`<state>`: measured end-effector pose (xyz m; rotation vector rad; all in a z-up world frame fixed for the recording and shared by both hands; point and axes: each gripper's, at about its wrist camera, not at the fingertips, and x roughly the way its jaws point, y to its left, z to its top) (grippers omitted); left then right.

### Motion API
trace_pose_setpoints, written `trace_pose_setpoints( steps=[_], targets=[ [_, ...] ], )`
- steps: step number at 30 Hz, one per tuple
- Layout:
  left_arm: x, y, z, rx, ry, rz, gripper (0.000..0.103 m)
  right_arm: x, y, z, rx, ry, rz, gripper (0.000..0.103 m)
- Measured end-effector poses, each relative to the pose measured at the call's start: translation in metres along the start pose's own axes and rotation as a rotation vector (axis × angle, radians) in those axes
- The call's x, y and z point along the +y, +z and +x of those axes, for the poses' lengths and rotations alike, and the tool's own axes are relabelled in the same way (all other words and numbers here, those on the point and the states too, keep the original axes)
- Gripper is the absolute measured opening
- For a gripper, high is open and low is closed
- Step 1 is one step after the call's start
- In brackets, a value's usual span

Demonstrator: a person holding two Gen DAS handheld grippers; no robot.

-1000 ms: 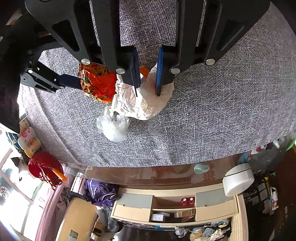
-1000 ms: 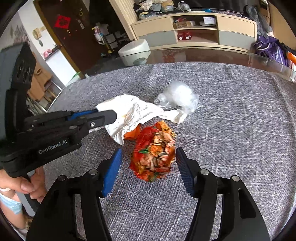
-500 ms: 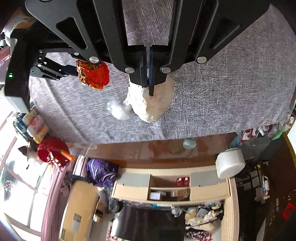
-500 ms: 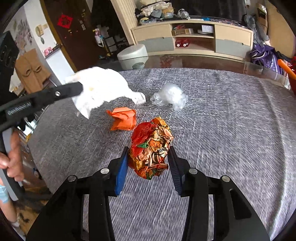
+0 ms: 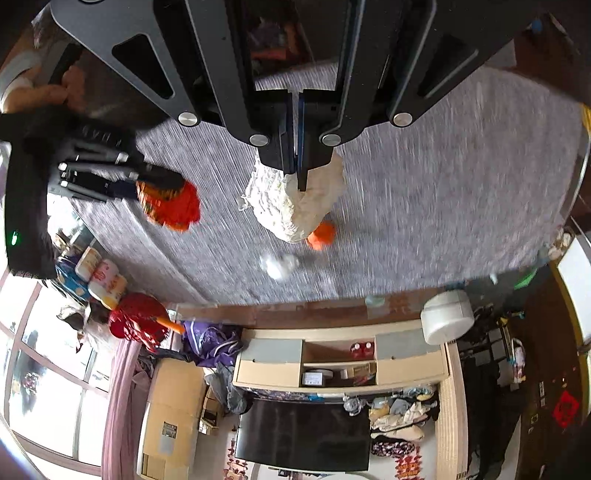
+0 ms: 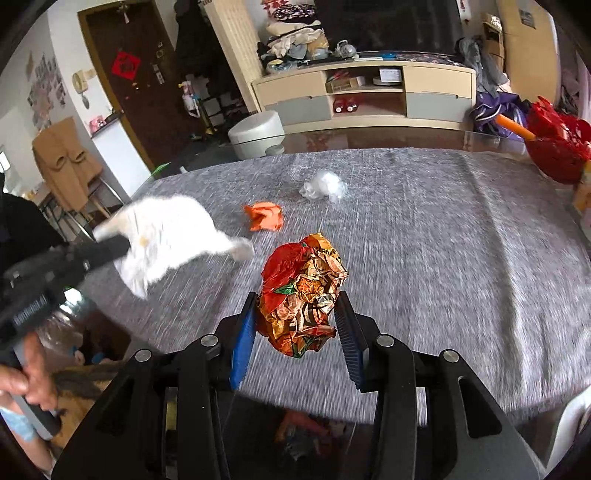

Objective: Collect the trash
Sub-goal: 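Lower tissue and wrapper into the black bin and open both tools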

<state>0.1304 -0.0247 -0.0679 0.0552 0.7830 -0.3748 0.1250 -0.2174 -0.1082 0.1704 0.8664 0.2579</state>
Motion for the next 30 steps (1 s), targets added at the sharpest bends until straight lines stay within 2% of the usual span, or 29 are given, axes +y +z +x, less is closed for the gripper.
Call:
trace_pose_setpoints(
  steps=[10, 17, 24, 30],
  targets=[
    [-0.022, -0.068, -0.026, 0.058, -0.04, -0.023, 0.0, 0.004, -0.049, -0.031, 0.018, 0.007, 0.023, 0.043],
    [-0.033, -0.105, -0.031, 0.109, -0.065, -0.042, 0.0, 0.002, -0.089, -0.027, 0.08, 0.037, 0.079, 0.043],
    [-0.042, -0.145, -0.007, 0.221, -0.069, -0.058, 0.0, -0.001, -0.115, -0.012, 0.149, 0.017, 0.107, 0.043],
    [-0.049, -0.163, 0.025, 0.298, -0.072, -0.054, 0.0, -0.002, -0.129, 0.003, 0.194, -0.007, 0.103, 0.043]
  ],
)
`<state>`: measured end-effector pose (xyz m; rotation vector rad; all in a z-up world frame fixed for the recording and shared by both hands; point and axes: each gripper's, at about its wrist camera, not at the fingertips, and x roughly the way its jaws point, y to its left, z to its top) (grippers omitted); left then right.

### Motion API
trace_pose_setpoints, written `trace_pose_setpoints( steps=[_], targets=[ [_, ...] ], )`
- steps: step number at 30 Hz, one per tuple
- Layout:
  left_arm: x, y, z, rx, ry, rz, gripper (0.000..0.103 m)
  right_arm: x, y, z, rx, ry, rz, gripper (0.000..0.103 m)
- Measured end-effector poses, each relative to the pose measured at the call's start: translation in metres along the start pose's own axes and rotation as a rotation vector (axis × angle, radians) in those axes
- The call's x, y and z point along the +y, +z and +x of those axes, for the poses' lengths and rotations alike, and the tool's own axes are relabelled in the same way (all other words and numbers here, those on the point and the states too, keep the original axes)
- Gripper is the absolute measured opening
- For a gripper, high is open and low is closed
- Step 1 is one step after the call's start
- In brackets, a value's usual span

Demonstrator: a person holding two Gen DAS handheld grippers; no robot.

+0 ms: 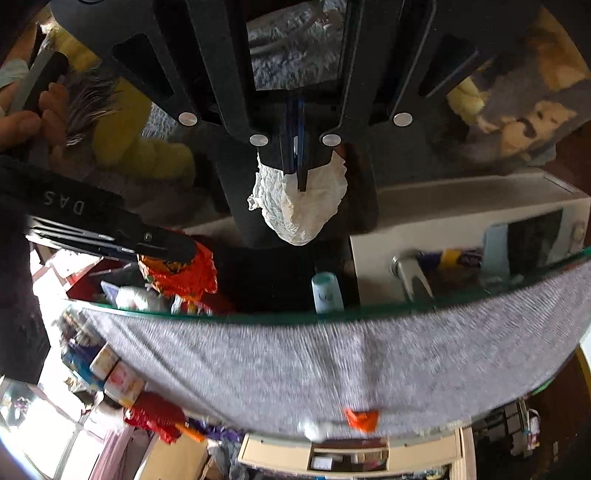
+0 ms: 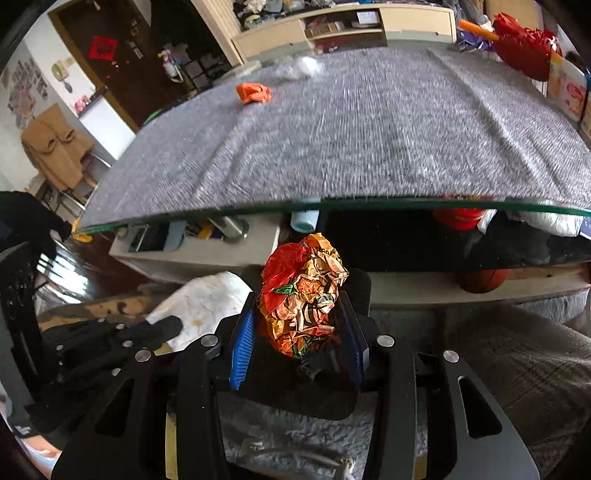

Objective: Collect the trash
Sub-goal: 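Lower tissue and wrapper into the black bin and open both tools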

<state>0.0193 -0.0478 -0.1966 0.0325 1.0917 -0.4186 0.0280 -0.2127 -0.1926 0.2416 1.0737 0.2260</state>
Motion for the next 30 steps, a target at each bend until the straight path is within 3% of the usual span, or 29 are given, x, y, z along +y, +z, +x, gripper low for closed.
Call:
trace_pose_setpoints(
  steps=[8, 15, 17, 19, 21, 27, 30],
  targets=[
    [0.006, -0.011, 0.037, 0.075, -0.002, -0.023, 0.0, -0.008, -0.016, 0.046, 0.114, 0.032, 0.048, 0.043],
    [0.013, -0.011, 0.043, 0.091, -0.003, -0.04, 0.001, -0.008, -0.014, 0.055, 0.142, 0.047, 0.049, 0.047],
    [0.013, -0.01, 0.043, 0.089, -0.001, -0.042, 0.008, -0.008, -0.012, 0.055, 0.137, 0.047, 0.051, 0.049],
    [0.014, -0.009, 0.042, 0.082, 0.006, -0.04, 0.022, -0.009, -0.01, 0.054, 0.126, 0.039, 0.056, 0.063],
    [0.015, -0.008, 0.041, 0.078, 0.015, -0.042, 0.03, -0.011, -0.008, 0.051, 0.107, 0.026, 0.067, 0.069],
    [0.023, -0.003, 0.031, 0.054, 0.041, -0.065, 0.056, -0.013, 0.005, 0.034, 0.054, -0.03, 0.067, 0.076],
    [0.022, 0.003, 0.022, 0.035, 0.043, -0.064, 0.069, -0.009, 0.014, 0.024, 0.016, -0.066, 0.051, 0.089]
  ],
)
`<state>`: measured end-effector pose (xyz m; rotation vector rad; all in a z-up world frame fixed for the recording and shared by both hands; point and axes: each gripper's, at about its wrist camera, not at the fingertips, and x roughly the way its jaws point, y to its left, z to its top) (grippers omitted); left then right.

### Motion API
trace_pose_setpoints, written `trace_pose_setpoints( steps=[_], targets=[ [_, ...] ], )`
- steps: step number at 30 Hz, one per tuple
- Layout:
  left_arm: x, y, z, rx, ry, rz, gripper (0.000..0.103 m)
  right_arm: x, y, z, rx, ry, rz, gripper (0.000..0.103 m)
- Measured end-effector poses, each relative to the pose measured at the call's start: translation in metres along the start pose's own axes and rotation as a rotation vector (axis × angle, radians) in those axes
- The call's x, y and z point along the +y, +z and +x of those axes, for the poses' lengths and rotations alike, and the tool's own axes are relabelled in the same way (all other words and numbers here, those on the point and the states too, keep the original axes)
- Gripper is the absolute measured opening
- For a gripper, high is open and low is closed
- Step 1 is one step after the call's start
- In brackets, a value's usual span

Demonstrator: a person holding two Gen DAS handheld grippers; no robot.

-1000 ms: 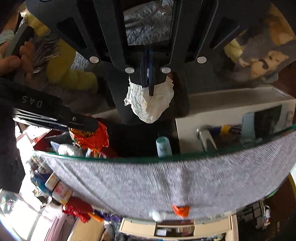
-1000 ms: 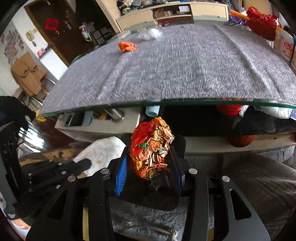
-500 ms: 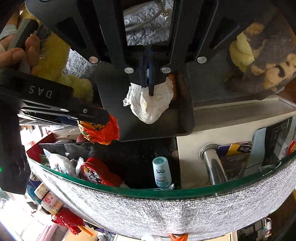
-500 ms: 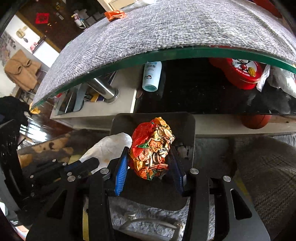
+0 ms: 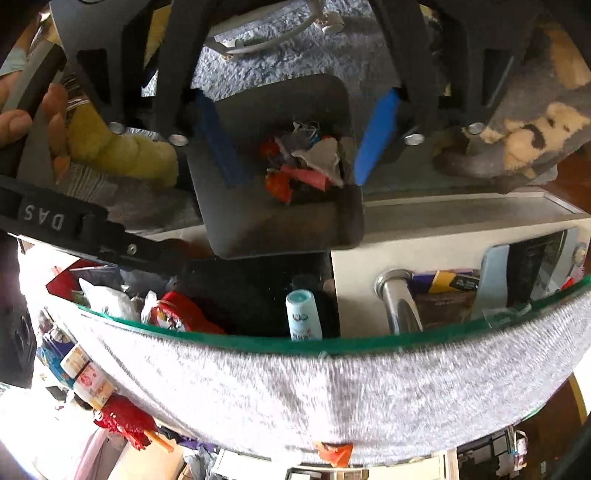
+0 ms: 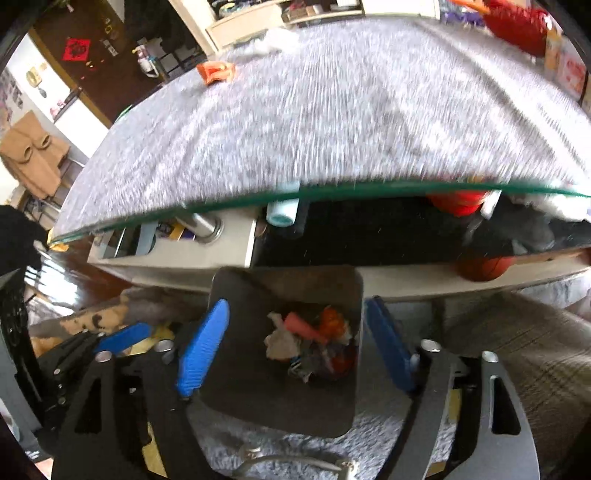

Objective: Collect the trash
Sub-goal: 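Lower tissue and wrapper into the black bin and open both tools, then grasp orange paper with left tool while right tool grasps clear plastic bag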

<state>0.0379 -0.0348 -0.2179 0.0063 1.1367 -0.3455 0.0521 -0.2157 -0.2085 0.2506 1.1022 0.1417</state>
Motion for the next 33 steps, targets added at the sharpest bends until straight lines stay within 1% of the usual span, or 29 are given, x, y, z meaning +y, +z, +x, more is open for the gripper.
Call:
trace_pose_setpoints(
  steps=[1, 2, 4, 8, 12, 18, 21, 23, 27, 30, 33],
  targets=[
    [-0.001, 0.002, -0.004, -0.007, 0.001, 0.002, 0.074, 0.002, 0.004, -0.005, -0.015, -0.01, -0.01, 0.09],
    [-0.001, 0.004, -0.007, -0.015, 0.001, 0.003, 0.077, 0.005, 0.008, -0.01, -0.029, -0.015, -0.022, 0.091],
    [-0.001, 0.012, -0.017, -0.034, 0.006, 0.003, 0.086, 0.008, 0.014, -0.018, -0.049, -0.018, -0.037, 0.095],
    [0.002, 0.029, -0.037, -0.073, 0.008, -0.007, 0.094, 0.013, 0.031, -0.035, -0.087, -0.02, -0.063, 0.096],
    [0.008, 0.047, -0.054, -0.102, 0.036, -0.003, 0.095, 0.011, 0.051, -0.051, -0.125, -0.02, -0.078, 0.099],
    [0.023, 0.087, -0.077, -0.157, 0.103, 0.014, 0.095, 0.006, 0.093, -0.069, -0.192, -0.052, -0.085, 0.099],
    [0.027, 0.111, -0.082, -0.182, 0.132, 0.033, 0.095, 0.005, 0.113, -0.071, -0.208, -0.067, -0.094, 0.099],
    [0.028, 0.129, -0.083, -0.193, 0.136, 0.042, 0.095, 0.006, 0.129, -0.069, -0.221, -0.073, -0.097, 0.099],
    [0.03, 0.16, -0.081, -0.21, 0.118, 0.05, 0.095, 0.006, 0.157, -0.059, -0.238, -0.069, -0.09, 0.099],
    [0.032, 0.186, -0.07, -0.208, 0.109, 0.054, 0.095, 0.008, 0.18, -0.048, -0.257, -0.07, -0.084, 0.099],
    [0.034, 0.209, -0.052, -0.208, 0.128, 0.052, 0.095, 0.01, 0.204, -0.032, -0.26, -0.062, -0.086, 0.099]
  ],
)
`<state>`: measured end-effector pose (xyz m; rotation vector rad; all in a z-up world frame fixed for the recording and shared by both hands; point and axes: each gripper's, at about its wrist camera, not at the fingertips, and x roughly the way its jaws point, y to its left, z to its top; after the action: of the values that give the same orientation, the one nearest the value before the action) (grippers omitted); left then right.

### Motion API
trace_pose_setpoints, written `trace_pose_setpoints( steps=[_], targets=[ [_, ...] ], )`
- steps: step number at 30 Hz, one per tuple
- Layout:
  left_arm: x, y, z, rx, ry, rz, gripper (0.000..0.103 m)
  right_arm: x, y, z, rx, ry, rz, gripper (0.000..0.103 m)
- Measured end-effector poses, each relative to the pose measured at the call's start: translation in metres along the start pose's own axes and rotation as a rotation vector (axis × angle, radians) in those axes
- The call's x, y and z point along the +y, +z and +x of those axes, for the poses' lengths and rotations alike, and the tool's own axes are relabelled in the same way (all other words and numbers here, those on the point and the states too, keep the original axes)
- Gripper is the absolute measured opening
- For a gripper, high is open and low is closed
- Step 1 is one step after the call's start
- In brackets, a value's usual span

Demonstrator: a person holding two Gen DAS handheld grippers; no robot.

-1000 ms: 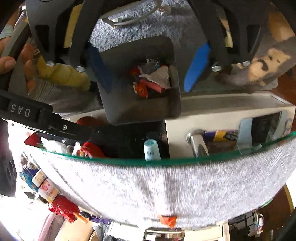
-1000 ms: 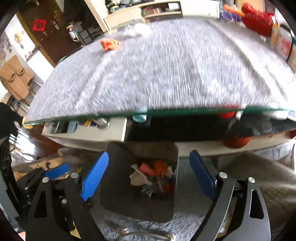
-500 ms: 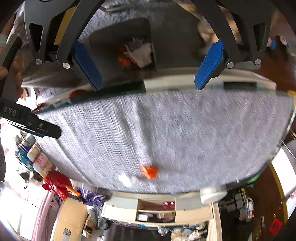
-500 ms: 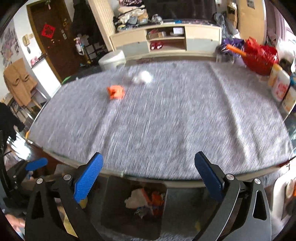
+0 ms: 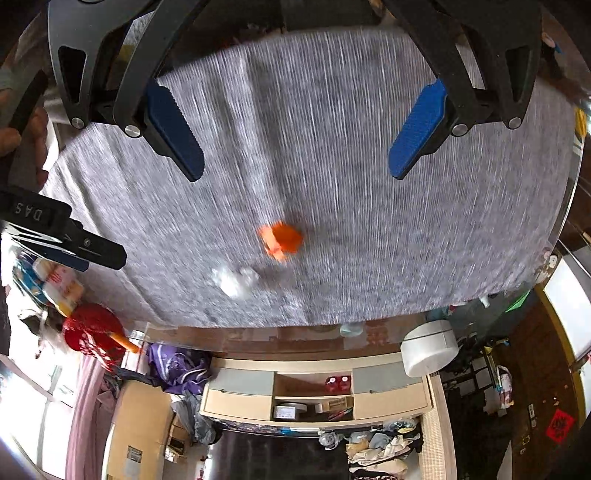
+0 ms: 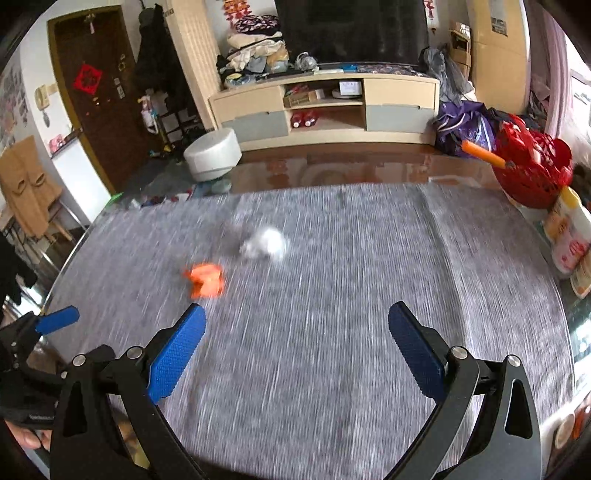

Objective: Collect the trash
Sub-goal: 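Grasp orange paper with left tool while right tool grasps clear plastic bag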

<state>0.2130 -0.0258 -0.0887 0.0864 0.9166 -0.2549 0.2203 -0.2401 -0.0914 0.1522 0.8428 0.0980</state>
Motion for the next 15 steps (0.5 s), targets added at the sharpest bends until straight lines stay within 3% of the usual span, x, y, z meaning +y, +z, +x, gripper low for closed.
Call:
trace_pose_setpoints(
  steps=[3, 11, 15],
  targets=[
    [0.002, 0.013, 0.023, 0.015, -0.001, -0.007, 0.095, 0.002, 0.014, 0.022, 0.007, 0.01, -0.001, 0.096],
    [0.006, 0.031, 0.087, 0.056, -0.027, -0.024, 0.094, 0.013, 0.038, 0.093, 0.09, 0.06, -0.008, 0.068],
    [0.008, 0.038, 0.107, 0.059, -0.028, -0.018, 0.091, 0.022, 0.043, 0.122, 0.129, 0.069, -0.037, 0.066]
  ],
)
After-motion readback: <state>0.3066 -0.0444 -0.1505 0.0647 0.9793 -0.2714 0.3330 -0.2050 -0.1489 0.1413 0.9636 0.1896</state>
